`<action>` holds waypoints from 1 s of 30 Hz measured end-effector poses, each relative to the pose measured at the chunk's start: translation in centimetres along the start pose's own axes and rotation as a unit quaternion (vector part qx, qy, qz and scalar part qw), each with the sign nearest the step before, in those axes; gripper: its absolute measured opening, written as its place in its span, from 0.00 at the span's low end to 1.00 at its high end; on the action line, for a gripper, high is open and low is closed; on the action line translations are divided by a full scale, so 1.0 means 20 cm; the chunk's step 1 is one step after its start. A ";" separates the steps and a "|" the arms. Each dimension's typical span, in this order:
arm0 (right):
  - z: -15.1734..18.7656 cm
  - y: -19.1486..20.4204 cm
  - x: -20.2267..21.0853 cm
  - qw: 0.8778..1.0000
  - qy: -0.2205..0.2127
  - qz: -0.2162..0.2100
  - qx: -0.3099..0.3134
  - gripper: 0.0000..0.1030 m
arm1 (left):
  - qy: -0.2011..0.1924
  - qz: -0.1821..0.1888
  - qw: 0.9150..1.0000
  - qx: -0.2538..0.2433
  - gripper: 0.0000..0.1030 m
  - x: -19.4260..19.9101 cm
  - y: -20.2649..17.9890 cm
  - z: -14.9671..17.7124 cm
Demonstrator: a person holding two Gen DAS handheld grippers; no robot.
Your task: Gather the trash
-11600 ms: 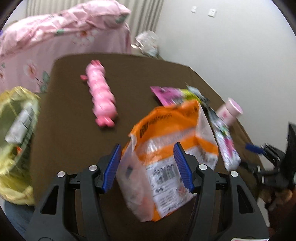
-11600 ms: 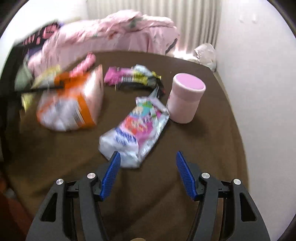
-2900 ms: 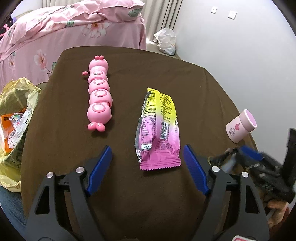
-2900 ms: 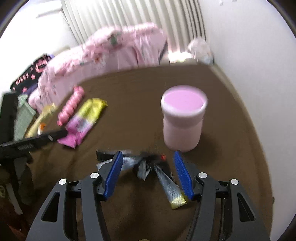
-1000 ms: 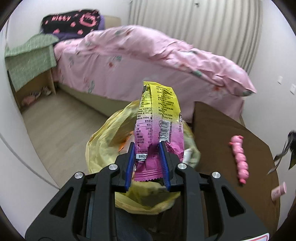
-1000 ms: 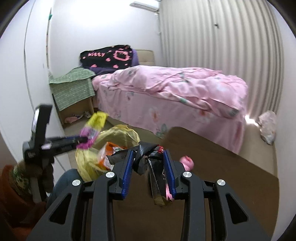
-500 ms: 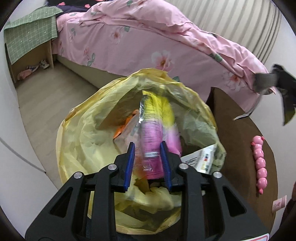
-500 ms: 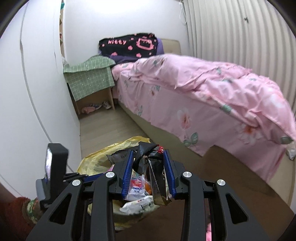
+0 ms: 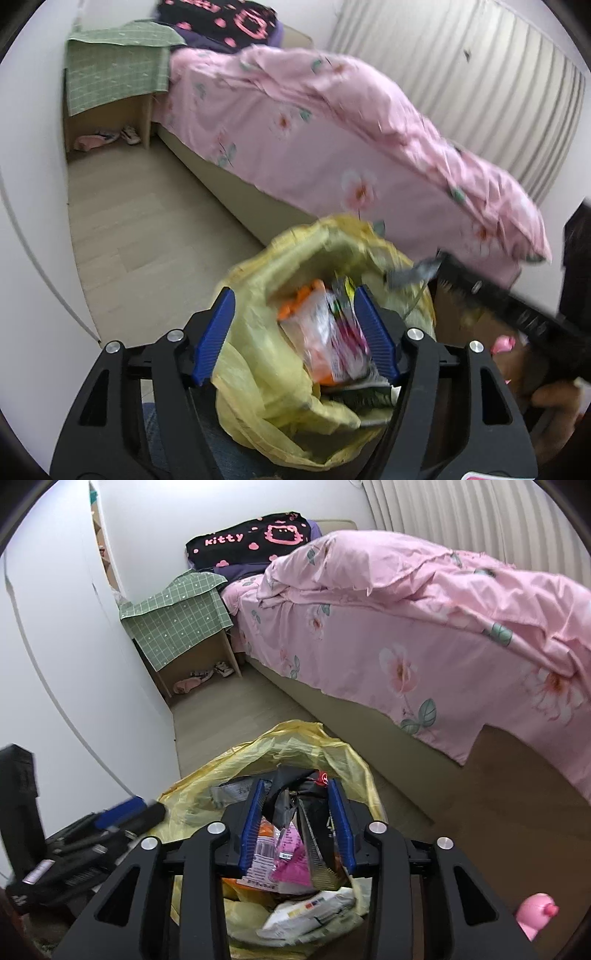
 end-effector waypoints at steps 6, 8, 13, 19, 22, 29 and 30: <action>0.05 0.00 0.00 1.000 0.011 0.011 -0.002 0.50 | -0.005 0.005 1.000 0.013 0.69 0.03 0.03 -0.02; 0.07 -0.02 0.09 1.000 -0.005 0.022 -0.009 0.50 | 0.008 0.010 1.000 0.001 0.71 0.03 0.00 0.00; 0.21 -0.04 0.41 0.997 -0.039 0.050 -0.041 0.50 | 0.013 0.017 0.999 -0.048 0.80 0.14 -0.13 0.06; 0.46 0.00 0.83 0.989 -0.066 0.132 -0.028 0.50 | 0.005 0.034 0.990 -0.136 0.80 0.39 -0.36 0.20; 0.58 0.03 1.00 0.984 -0.069 0.153 -0.056 0.50 | -0.004 0.033 0.985 -0.170 0.80 0.53 -0.43 0.26; 0.83 0.13 1.29 0.974 -0.102 0.186 -0.082 0.50 | -0.019 0.016 0.977 -0.210 0.80 0.80 -0.50 0.41; 0.86 0.15 1.31 0.974 -0.102 0.185 -0.083 0.50 | -0.019 0.018 0.977 -0.213 0.80 0.83 -0.50 0.42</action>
Point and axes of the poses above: each gripper's, at about its wrist camera, not at the fingertips, and x roughly against the way its jaws point, y to its left, z to its underside, the point moved 8 cm from there along -x, roughly the way its jaws point, and after that the axes turned 1 degree about x, right-handed, at the moved point
